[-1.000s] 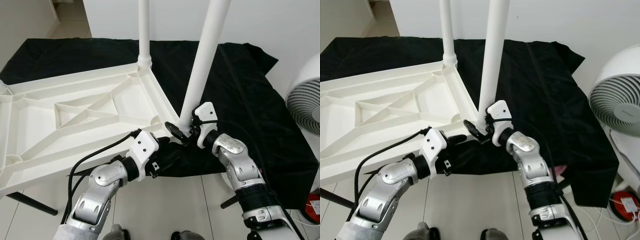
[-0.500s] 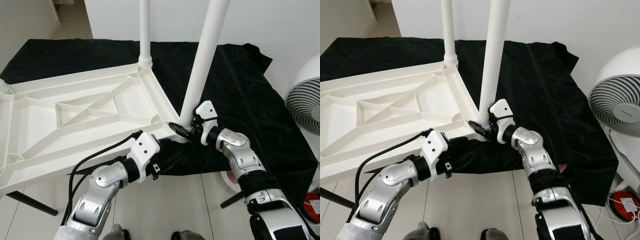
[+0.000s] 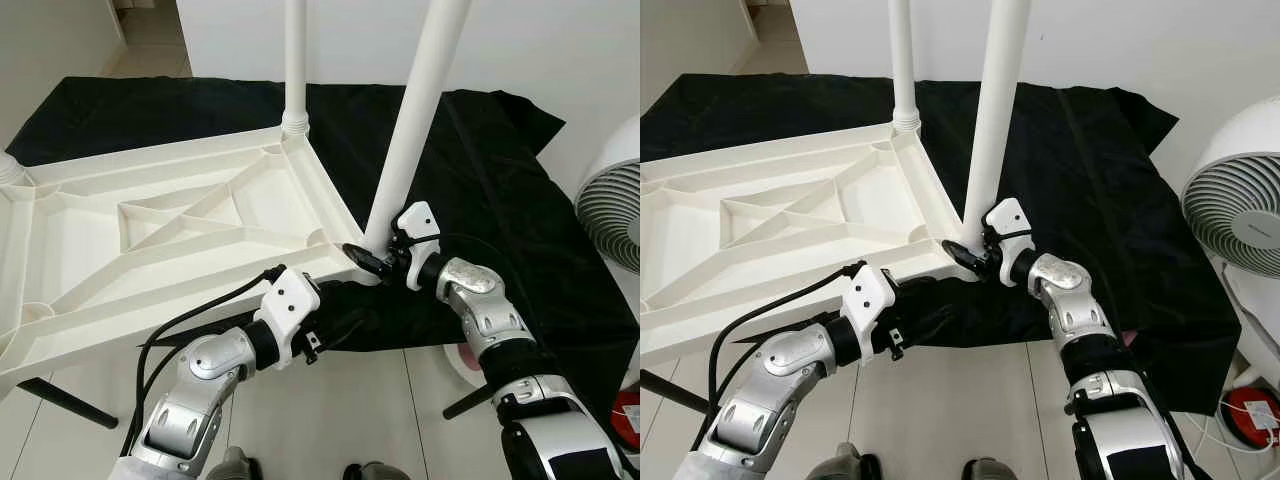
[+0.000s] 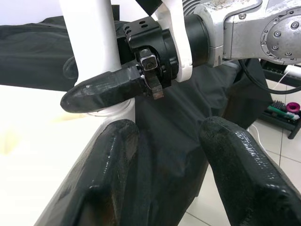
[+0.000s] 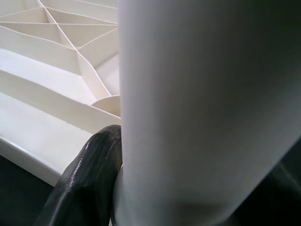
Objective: Building children table
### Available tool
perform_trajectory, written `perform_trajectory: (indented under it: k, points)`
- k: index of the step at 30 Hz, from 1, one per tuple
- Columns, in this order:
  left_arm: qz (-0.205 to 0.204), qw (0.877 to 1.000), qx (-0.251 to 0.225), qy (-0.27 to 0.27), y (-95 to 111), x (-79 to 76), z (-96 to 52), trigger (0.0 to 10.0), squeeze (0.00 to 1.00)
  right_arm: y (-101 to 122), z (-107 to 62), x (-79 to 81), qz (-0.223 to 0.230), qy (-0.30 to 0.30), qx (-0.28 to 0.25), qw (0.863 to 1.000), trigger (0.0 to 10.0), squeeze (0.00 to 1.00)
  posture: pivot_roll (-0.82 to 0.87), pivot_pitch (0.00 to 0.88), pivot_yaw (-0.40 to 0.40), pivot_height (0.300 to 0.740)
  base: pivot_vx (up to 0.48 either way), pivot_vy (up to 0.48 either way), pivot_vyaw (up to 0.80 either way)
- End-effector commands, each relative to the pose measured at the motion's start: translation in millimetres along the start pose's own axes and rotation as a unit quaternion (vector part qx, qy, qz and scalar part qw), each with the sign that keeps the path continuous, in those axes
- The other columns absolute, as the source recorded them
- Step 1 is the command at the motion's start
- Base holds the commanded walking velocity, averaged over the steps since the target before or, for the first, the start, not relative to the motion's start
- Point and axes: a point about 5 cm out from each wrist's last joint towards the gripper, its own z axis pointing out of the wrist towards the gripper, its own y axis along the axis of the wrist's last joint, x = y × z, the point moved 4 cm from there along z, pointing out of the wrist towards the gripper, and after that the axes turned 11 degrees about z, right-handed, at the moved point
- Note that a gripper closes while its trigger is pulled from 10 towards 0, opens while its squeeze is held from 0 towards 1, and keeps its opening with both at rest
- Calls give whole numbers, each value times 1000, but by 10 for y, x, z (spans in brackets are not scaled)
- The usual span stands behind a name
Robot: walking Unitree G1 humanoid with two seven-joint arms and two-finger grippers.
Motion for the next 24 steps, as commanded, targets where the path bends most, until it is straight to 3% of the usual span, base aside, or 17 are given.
perform_trajectory:
  k: [1,8,10,14,16,18,20,21,24]
  points:
    - [0,1000,14,27,-32,16,1,10000,0,-55,-45,-86,7,-44,7,999,10000,0,-46,73,1,740,0,0,0]
    - [-1,1000,15,25,-34,-2,-7,10000,0,-64,-43,-92,47,-122,-3,991,10000,0,-46,72,-1,740,0,0,0]
    - [-1,1000,15,23,-34,-10,-3,10000,0,-54,-50,14,77,-159,-24,984,10000,0,-47,71,-1,740,0,0,0]
    - [-1,1000,15,22,-33,-12,-2,10000,0,-56,-73,100,84,-187,-32,978,10000,0,-50,71,0,740,0,0,0]
    - [-1,1000,15,20,-35,-11,3,10000,0,-65,-122,138,97,-241,-39,965,10000,0,-54,72,1,740,0,0,0]
    - [-1,1000,15,20,-35,-11,3,10000,0,-65,-122,138,97,-241,-39,965,10000,0,-54,72,1,740,0,0,0]
    - [-1,1000,14,19,-34,-11,5,10000,0,-58,-141,151,102,-265,-44,958,10000,0,-57,74,0,740,0,0,0]
    - [-1,1000,14,18,-34,-11,11,10000,0,-34,-159,156,113,-296,-53,947,10000,0,-60,78,-2,740,0,0,0]
    - [-1,1000,14,18,-34,-12,15,10000,0,-17,-169,159,121,-314,-59,940,10000,0,-60,78,-2,740,0,0,0]
